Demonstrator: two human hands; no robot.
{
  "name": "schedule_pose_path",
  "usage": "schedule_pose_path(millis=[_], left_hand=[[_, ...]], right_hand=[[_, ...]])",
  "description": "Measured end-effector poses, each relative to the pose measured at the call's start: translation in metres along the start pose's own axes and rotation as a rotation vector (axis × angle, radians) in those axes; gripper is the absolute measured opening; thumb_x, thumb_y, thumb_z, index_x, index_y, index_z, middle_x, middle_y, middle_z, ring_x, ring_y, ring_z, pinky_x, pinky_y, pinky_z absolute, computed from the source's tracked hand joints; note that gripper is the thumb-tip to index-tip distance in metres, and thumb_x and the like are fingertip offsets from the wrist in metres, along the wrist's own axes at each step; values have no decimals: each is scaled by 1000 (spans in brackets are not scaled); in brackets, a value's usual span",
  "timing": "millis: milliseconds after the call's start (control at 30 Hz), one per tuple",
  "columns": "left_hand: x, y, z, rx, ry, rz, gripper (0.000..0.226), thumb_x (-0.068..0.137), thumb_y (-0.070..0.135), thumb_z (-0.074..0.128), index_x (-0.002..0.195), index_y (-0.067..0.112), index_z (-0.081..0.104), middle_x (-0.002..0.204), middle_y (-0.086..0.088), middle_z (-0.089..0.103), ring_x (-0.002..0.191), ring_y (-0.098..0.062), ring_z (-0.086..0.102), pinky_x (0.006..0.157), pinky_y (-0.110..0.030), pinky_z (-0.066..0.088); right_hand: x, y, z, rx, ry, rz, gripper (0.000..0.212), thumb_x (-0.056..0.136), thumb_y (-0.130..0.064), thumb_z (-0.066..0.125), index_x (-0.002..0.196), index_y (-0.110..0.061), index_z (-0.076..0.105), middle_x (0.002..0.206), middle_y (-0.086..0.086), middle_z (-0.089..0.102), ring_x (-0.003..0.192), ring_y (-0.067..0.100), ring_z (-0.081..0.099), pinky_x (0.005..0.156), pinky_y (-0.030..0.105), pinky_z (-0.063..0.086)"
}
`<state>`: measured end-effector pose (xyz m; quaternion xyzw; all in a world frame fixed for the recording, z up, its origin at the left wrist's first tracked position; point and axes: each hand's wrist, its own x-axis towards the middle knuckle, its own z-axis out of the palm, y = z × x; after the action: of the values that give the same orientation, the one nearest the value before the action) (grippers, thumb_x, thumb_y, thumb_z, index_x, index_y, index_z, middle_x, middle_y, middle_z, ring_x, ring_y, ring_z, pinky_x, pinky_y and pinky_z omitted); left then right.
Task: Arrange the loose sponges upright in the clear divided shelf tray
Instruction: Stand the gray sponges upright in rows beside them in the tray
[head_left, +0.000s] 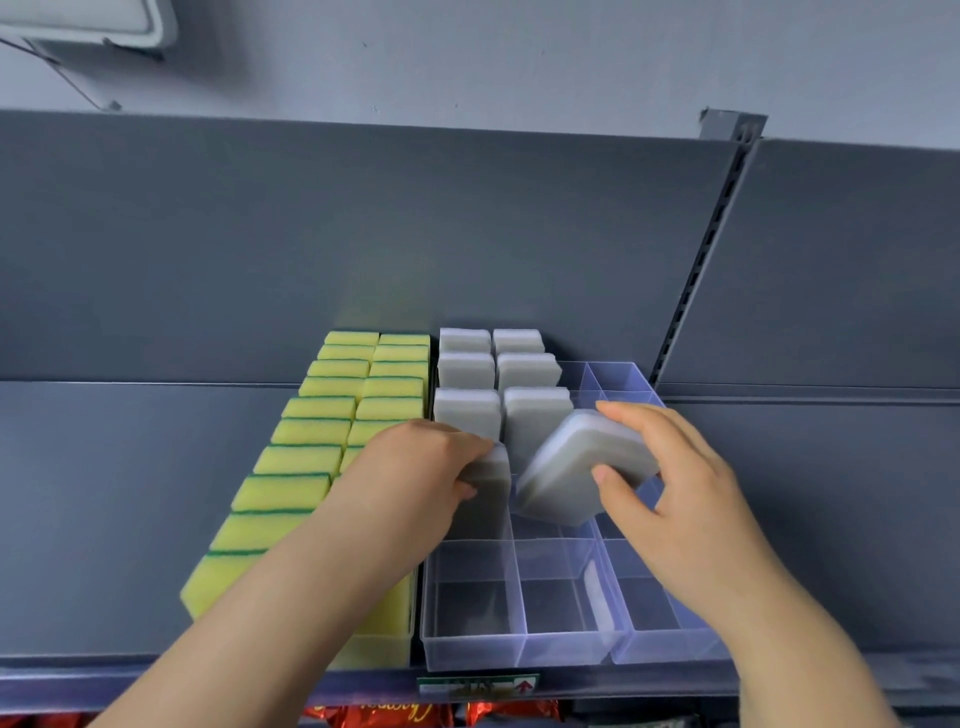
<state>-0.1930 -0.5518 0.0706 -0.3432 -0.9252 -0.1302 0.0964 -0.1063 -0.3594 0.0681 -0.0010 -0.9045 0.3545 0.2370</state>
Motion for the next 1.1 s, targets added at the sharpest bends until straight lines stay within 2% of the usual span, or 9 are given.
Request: schedule_pose_path(millis=[100, 200, 267, 367, 500, 600, 700, 900, 1100], left_hand=[[0, -1, 2, -14, 0, -20, 34, 89, 27, 57, 122, 29, 57, 110, 4, 62, 105, -17, 52, 82, -24, 38], [-1, -2, 2, -29, 14, -34, 35, 89, 27, 58, 123, 32, 56, 111, 5, 63, 105, -16, 52, 82, -22, 36], [-1, -2, 1, -35, 17, -37, 37, 89, 28, 58, 125, 34, 55, 112, 5, 63, 106, -16, 52, 81, -21, 35], [0, -2, 1, -30, 13, -34, 38, 89, 28, 57, 126, 35, 54, 111, 5, 63, 106, -16, 53, 83, -23, 37], [2, -4, 1, -25, -1, -33, 41, 90, 30, 56, 130, 38, 50, 114, 5, 62, 108, -17, 52, 83, -22, 37], [2, -4, 1, -25, -14, -34, 44, 90, 30, 56, 133, 37, 47, 117, 4, 62, 111, -17, 52, 88, -25, 40], [2, -5, 1, -19, -20, -33, 45, 90, 31, 56, 134, 37, 46, 120, 5, 61, 112, -17, 52, 91, -26, 40], [3, -2, -1, -23, -33, -24, 43, 91, 30, 54, 133, 34, 48, 123, 5, 60, 114, -16, 51, 92, -25, 40], [1, 2, -6, -15, -44, -25, 39, 91, 28, 55, 129, 31, 51, 118, 4, 60, 110, -17, 52, 90, -27, 40]], right_hand=[[5, -1, 0, -52, -38, -12, 43, 85, -19, 59, 123, -36, 50, 121, -27, 44, 96, -16, 43, 81, -5, 27], [13, -2, 1, -183, -119, -47, 43, 87, -23, 57, 128, -33, 46, 130, -21, 42, 117, -9, 34, 86, -9, 15], [17, -3, 2, -259, -193, -63, 44, 90, -26, 53, 132, -33, 42, 133, -20, 39, 121, -7, 26, 85, -9, 11], [22, -5, 4, -280, -299, -49, 45, 92, -28, 49, 135, -35, 36, 136, -21, 34, 120, -8, 21, 84, 3, 17], [27, -4, 8, -300, -368, -50, 45, 93, -29, 49, 136, -34, 36, 139, -18, 36, 127, 0, 27, 95, 12, 22], [30, -1, 13, -305, -404, -52, 43, 92, -28, 52, 133, -33, 40, 137, -15, 39, 126, 4, 31, 97, 14, 24], [31, 1, 16, -292, -395, -43, 40, 91, -28, 54, 129, -32, 43, 133, -14, 43, 122, 5, 34, 92, 15, 27], [33, 1, 12, -270, -401, -28, 36, 89, -30, 57, 123, -35, 45, 127, -15, 45, 113, 6, 40, 83, 17, 29], [32, 3, 15, -258, -384, -37, 35, 88, -29, 59, 121, -35, 47, 122, -17, 48, 105, 3, 41, 84, 19, 32]])
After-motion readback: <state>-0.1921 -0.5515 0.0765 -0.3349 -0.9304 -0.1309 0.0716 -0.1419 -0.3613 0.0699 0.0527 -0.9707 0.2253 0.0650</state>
